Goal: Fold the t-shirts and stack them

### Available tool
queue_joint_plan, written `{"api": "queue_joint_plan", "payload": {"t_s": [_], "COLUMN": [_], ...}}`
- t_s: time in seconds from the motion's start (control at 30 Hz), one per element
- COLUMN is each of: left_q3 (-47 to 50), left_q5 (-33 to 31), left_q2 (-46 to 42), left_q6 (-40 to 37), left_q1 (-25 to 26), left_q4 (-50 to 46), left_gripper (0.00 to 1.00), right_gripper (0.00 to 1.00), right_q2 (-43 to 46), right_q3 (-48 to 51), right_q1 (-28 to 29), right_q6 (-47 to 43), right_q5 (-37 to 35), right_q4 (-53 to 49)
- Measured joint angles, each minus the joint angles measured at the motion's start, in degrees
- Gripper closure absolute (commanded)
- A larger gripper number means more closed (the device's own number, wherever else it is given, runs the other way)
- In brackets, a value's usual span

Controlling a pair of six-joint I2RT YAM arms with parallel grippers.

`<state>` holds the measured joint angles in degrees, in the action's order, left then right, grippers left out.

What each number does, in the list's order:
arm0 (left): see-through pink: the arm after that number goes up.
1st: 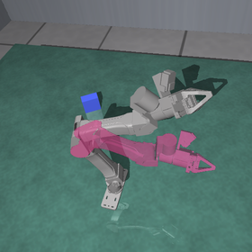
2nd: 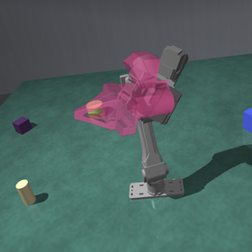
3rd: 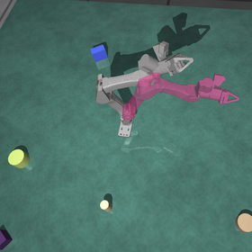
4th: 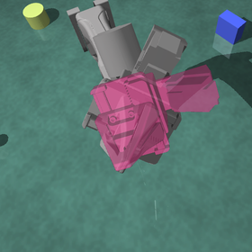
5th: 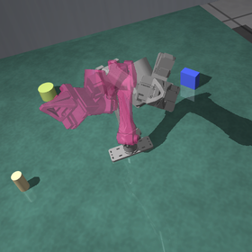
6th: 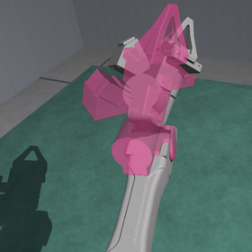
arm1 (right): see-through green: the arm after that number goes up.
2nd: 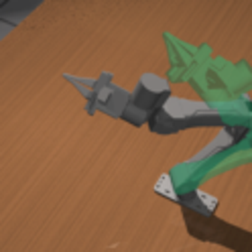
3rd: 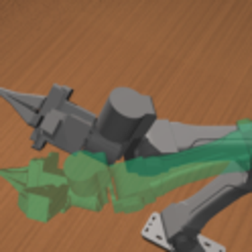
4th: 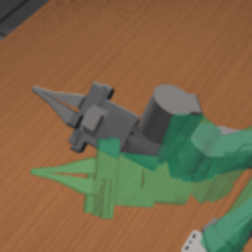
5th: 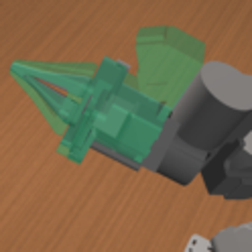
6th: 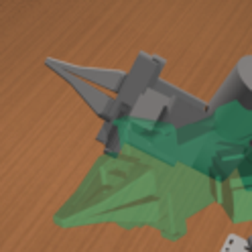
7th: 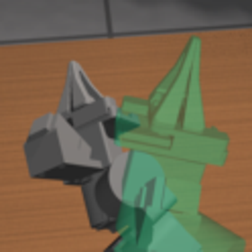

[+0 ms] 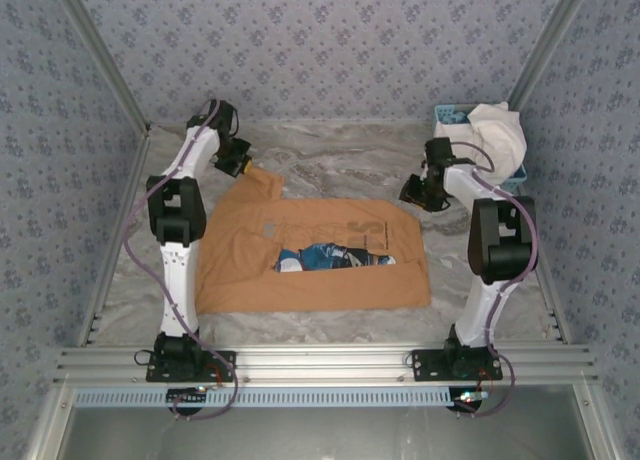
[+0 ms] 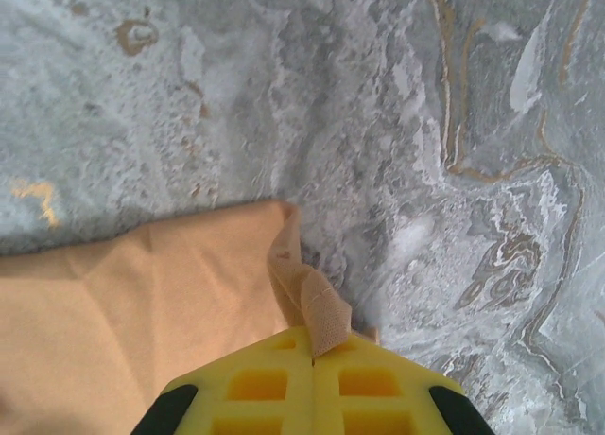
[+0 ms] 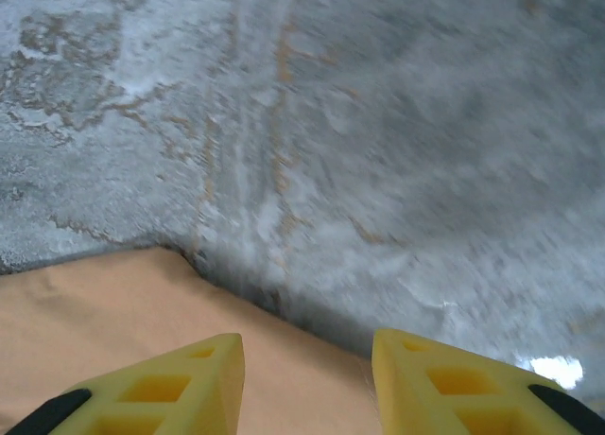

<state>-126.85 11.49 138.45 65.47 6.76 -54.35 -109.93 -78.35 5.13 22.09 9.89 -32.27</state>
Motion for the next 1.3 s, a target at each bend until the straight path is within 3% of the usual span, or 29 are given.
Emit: {"api": "queue_joint_plan", "payload": {"t_s": [0.47,0.53,0.73,0.8,1.17,1.3], "left_q3": [1.7,1.92,5.38,7.87,47.52,56.87], "left_q5": [2.05,2.05,2.01,1.9,0.94,0.9], "left_q2": [-3.02,-3.15,-5.88,-8.35,-44.61,-55.06], "left_q6": [-5.2,-5.92,-7.63,-8.09,-6.8,-4.33], "left_q1": [0.11,0.13,0.42,0.52,0.74,0.74], "left_q4": [-2.75,-2.99,-4.24,-4.61,-4.17,-4.83], "left_gripper": [1.0,1.0,1.0,1.0,1.0,1.0], "right_gripper": [0.57,0.64,0.97,1.0,1.0,1.0], "right_q2": [-8.52,-9.11,-9.31,-8.41,6.54,11.58], "right_q3": [-6.78,-7.72,-8.11,-7.41,1.22,6.64], "right_q1": [6.8,7.06,8.26,8.92,14.19,16.26], "right_q6": [-9.64,-10.84,-14.32,-15.56,-18.71,-18.6], "right_q5": [-7.39,-8.52,-10.25,-10.84,-15.15,-18.18], "right_q4": [-4.15,-4.83,-4.76,-4.0,-0.26,0.09]}}
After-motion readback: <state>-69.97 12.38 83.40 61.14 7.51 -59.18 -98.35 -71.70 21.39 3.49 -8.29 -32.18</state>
